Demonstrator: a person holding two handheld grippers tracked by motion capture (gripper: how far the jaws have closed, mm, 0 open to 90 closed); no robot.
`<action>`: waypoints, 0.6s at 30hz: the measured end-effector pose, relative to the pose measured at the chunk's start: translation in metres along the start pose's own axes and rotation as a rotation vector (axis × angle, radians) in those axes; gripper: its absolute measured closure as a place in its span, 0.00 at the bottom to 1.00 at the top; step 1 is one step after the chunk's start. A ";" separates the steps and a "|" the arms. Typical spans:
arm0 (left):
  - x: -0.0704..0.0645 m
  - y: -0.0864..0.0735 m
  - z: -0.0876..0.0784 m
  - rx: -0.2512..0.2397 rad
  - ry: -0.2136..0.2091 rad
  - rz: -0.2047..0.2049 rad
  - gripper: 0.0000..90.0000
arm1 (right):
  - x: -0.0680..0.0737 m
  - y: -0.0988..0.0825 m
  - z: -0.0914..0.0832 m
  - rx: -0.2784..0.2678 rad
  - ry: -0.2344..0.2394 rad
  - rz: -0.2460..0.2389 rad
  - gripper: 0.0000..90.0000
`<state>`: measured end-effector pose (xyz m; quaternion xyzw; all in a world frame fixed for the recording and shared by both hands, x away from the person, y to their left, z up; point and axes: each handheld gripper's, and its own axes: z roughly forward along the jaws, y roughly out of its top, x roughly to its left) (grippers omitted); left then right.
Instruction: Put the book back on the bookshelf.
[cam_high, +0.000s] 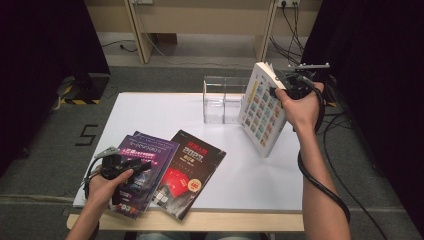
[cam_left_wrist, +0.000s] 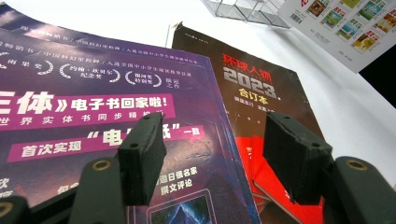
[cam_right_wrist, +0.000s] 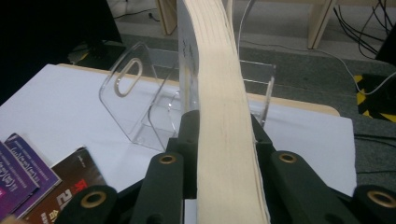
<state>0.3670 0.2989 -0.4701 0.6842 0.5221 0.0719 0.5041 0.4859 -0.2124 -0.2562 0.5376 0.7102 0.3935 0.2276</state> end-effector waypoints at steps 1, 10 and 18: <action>0.000 0.000 0.000 0.001 0.000 0.001 0.42 | -0.003 -0.001 0.000 0.002 -0.005 0.004 0.82; -0.001 -0.001 0.002 0.008 -0.002 0.003 0.42 | -0.018 -0.007 0.003 -0.008 -0.063 0.015 0.82; -0.001 -0.001 0.002 0.008 -0.001 0.001 0.42 | -0.020 -0.006 0.009 -0.018 -0.085 0.018 0.82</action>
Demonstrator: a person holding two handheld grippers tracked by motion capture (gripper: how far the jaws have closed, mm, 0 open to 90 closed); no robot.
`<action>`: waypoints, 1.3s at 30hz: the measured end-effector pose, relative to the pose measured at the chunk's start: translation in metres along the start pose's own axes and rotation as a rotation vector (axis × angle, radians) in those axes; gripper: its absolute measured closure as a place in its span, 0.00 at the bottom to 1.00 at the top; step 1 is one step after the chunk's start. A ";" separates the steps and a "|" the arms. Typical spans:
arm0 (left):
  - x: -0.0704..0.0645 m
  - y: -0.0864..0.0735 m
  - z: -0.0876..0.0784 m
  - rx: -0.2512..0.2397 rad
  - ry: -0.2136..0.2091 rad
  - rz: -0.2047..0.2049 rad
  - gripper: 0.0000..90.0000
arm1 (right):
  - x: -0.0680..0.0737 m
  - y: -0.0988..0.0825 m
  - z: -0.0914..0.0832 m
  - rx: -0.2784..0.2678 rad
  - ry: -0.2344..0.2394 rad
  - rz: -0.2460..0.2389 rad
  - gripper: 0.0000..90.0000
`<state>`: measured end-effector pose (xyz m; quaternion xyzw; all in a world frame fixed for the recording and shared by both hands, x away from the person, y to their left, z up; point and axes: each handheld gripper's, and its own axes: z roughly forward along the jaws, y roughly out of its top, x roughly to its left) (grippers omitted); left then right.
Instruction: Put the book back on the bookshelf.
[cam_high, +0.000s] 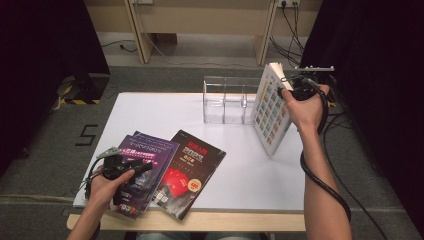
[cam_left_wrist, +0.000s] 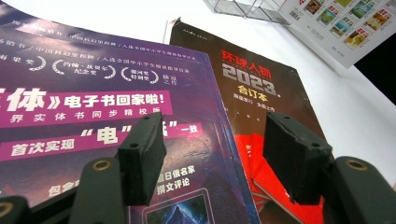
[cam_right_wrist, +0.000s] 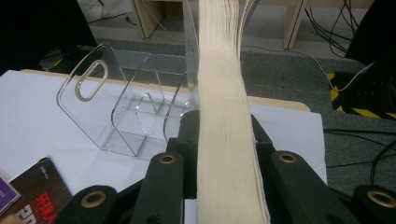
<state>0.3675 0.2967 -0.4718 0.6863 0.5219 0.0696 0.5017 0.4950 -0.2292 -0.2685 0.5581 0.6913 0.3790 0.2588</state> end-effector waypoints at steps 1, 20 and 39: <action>0.000 0.000 0.000 0.000 0.001 0.000 0.42 | 0.001 0.001 0.001 -0.001 -0.009 -0.003 0.82; 0.004 0.000 -0.001 -0.001 0.003 -0.007 0.42 | 0.011 0.012 0.031 0.009 -0.089 -0.025 0.82; 0.007 -0.001 -0.002 0.000 0.007 -0.012 0.42 | 0.011 0.025 0.060 -0.018 -0.102 0.003 0.82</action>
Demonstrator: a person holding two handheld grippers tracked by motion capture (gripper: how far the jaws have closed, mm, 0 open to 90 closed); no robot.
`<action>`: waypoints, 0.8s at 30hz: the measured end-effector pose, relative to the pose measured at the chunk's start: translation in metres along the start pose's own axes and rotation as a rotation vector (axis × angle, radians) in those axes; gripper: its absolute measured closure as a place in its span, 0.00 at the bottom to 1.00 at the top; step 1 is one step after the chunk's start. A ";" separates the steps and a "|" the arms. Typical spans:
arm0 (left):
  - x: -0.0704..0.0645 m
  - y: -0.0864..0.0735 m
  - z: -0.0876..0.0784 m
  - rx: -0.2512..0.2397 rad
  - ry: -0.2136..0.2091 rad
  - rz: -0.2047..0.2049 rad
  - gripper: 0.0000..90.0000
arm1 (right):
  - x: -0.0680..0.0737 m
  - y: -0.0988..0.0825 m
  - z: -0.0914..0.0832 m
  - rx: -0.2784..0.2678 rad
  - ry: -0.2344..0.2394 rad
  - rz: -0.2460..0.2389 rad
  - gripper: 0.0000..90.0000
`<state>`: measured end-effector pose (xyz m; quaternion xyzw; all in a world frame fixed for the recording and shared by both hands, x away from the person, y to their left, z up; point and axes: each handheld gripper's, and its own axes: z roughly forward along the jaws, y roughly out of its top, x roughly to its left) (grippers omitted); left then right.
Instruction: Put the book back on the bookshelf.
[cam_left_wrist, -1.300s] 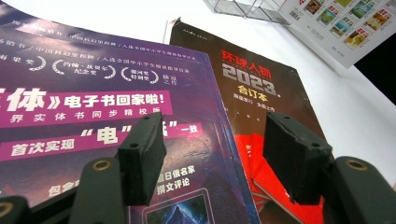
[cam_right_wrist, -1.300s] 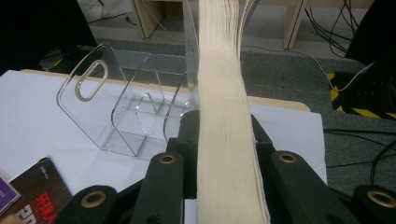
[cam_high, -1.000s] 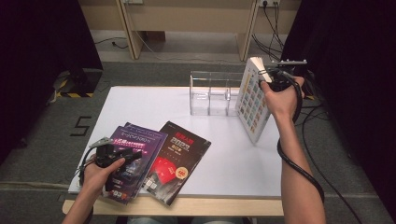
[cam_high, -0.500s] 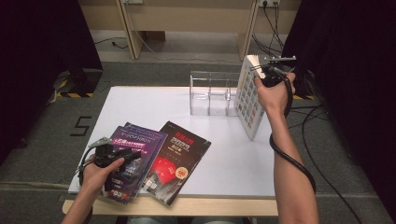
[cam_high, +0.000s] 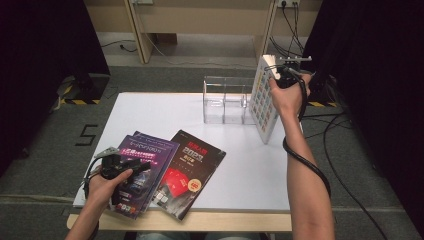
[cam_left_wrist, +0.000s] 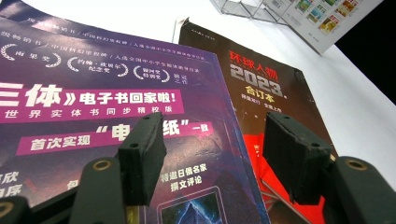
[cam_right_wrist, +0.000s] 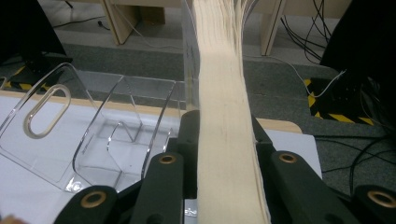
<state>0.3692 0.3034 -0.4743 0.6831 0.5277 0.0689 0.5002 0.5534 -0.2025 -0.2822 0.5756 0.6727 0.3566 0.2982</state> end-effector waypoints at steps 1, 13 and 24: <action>0.000 0.000 0.000 0.000 0.000 0.000 0.42 | -0.001 0.000 0.001 -0.002 -0.002 0.006 0.82; 0.000 0.000 0.000 0.002 0.000 0.004 0.42 | -0.002 -0.002 0.003 -0.024 0.000 -0.001 0.81; -0.002 0.000 -0.001 -0.001 0.000 0.008 0.42 | 0.003 0.000 -0.003 0.006 -0.009 -0.040 0.71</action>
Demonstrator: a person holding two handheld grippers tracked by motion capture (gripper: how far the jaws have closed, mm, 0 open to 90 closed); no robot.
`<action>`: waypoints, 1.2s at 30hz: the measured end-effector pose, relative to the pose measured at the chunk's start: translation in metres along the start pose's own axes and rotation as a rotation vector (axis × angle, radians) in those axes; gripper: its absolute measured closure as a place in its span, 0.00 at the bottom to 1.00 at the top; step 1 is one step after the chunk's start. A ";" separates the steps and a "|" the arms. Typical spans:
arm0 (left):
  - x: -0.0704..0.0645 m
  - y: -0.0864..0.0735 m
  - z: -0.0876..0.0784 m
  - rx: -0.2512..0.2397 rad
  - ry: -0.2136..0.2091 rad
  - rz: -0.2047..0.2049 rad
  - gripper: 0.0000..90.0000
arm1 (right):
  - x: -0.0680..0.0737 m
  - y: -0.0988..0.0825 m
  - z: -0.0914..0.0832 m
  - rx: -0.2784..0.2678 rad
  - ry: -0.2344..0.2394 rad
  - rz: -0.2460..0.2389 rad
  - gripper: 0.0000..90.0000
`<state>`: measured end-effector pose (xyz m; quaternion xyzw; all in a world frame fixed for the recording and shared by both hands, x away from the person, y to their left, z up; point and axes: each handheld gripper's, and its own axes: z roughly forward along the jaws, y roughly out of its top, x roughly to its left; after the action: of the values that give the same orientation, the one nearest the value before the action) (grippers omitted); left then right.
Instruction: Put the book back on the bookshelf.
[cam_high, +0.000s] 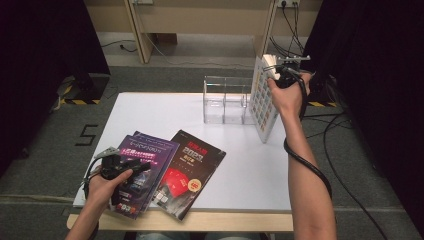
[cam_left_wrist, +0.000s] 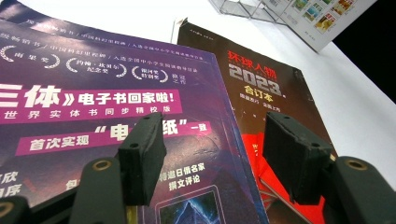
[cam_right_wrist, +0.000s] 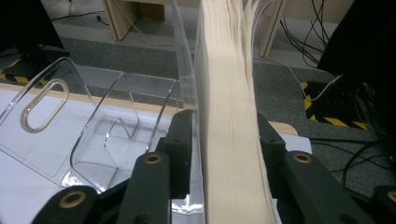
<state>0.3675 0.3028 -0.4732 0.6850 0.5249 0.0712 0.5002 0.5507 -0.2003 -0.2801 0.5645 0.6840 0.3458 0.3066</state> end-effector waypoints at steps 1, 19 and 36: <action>0.000 0.000 0.000 0.000 0.000 0.000 0.42 | 0.001 -0.001 0.000 0.006 -0.001 -0.003 0.70; -0.001 0.000 0.001 0.000 0.000 0.000 0.42 | -0.001 -0.016 -0.002 0.039 0.001 -0.013 0.77; 0.000 0.000 0.000 0.000 0.001 0.000 0.42 | 0.003 -0.015 -0.001 0.035 0.004 0.014 0.82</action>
<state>0.3676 0.3025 -0.4735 0.6849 0.5251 0.0718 0.5001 0.5409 -0.1992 -0.2924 0.5740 0.6865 0.3369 0.2927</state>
